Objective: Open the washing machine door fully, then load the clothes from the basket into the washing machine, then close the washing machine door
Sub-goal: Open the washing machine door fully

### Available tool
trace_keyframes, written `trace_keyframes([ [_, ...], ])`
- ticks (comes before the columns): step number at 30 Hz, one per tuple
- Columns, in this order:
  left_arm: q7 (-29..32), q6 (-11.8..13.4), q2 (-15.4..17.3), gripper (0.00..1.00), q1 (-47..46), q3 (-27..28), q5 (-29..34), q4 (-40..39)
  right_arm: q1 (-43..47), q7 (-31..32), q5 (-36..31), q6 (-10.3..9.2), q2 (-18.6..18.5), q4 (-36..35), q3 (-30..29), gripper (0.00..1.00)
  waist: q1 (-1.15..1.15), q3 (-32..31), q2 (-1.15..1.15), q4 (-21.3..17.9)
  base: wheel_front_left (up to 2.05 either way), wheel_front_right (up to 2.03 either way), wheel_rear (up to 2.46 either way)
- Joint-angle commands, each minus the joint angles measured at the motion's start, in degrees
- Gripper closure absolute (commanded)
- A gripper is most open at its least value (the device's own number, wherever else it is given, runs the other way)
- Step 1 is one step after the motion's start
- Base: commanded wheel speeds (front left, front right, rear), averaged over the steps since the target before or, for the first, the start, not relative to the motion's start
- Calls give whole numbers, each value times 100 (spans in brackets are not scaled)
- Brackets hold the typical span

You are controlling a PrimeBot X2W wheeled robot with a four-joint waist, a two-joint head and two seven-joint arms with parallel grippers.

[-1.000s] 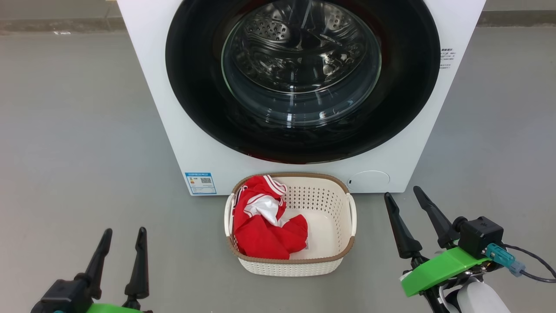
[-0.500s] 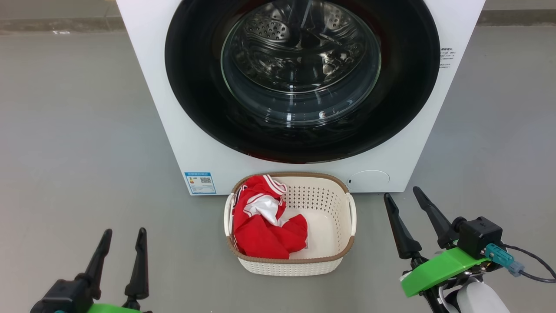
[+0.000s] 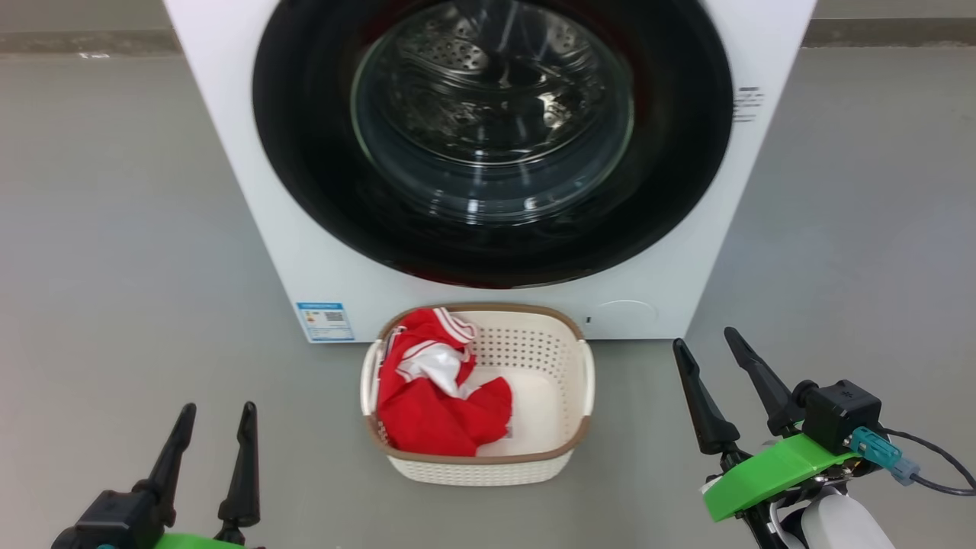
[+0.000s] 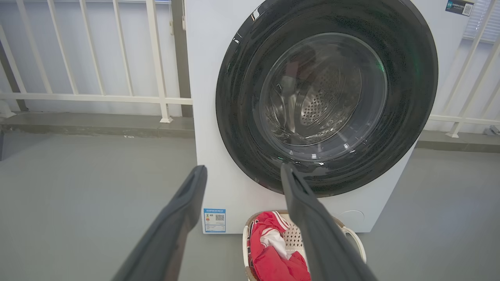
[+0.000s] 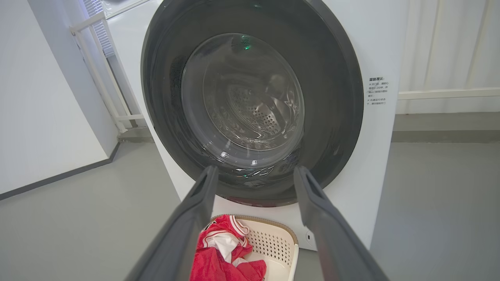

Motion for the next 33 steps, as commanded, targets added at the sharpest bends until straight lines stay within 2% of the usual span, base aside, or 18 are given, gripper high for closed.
trace_keyframes([
  [1,-71,-18,106,0,-281,180,41,-103,-207,-68,-45,9,-31,-135,135,0,0,2,0,-1,123,123,-246],
  [9,-71,-18,87,0,-288,175,-50,-125,-216,-68,-30,9,-32,-107,142,0,0,0,0,-2,118,118,-235],
  [15,-71,-18,108,0,-293,139,-62,-87,-228,-68,-20,9,-37,-90,150,0,0,-11,0,0,65,65,-131],
  [33,-71,-18,98,0,-294,143,-49,-80,-230,-68,13,9,-62,-45,185,0,0,-26,0,-6,7,7,-13],
])
